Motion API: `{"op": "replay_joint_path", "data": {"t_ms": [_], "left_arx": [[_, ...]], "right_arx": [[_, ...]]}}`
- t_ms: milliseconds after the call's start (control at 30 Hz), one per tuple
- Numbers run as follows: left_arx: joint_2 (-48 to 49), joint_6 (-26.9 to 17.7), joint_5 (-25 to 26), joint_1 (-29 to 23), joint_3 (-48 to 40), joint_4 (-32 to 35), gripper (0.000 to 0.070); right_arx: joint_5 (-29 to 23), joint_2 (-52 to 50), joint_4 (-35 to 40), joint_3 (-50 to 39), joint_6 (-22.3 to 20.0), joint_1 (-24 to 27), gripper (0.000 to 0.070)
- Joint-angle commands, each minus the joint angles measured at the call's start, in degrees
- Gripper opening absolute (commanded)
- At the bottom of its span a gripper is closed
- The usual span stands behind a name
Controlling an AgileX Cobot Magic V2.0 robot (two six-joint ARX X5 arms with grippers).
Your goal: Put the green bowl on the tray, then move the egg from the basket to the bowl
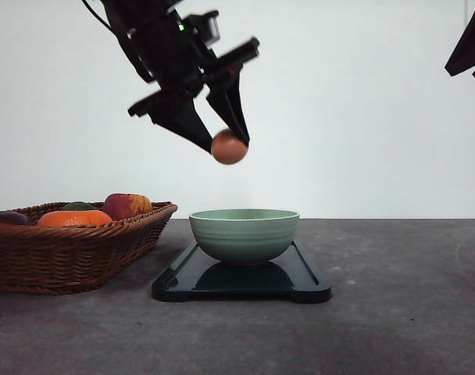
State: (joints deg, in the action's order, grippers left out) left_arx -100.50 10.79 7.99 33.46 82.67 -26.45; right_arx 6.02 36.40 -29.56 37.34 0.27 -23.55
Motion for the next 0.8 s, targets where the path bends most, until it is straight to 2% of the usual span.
{"op": "replay_joint_path", "data": {"t_ms": [0, 133, 767], "left_arx": [[-1.90, 0.42, -0.80, 0.55, 1.29, 1.64, 0.0174], [-3.88, 0.43, -0.89, 0.58, 1.31, 3.91, 0.0227], [-14.44, 0.41, -0.89, 0.79, 2.58, 5.53, 0.0228]], "right_arx": [[-0.02, 0.17, 0.29, 0.46, 0.59, -0.26, 0.0255], [-0.04, 0.17, 0.31, 0.46, 0.57, -0.26, 0.0255], [-0.09, 0.17, 0.31, 0.46, 0.59, -0.26, 0.0255]]}}
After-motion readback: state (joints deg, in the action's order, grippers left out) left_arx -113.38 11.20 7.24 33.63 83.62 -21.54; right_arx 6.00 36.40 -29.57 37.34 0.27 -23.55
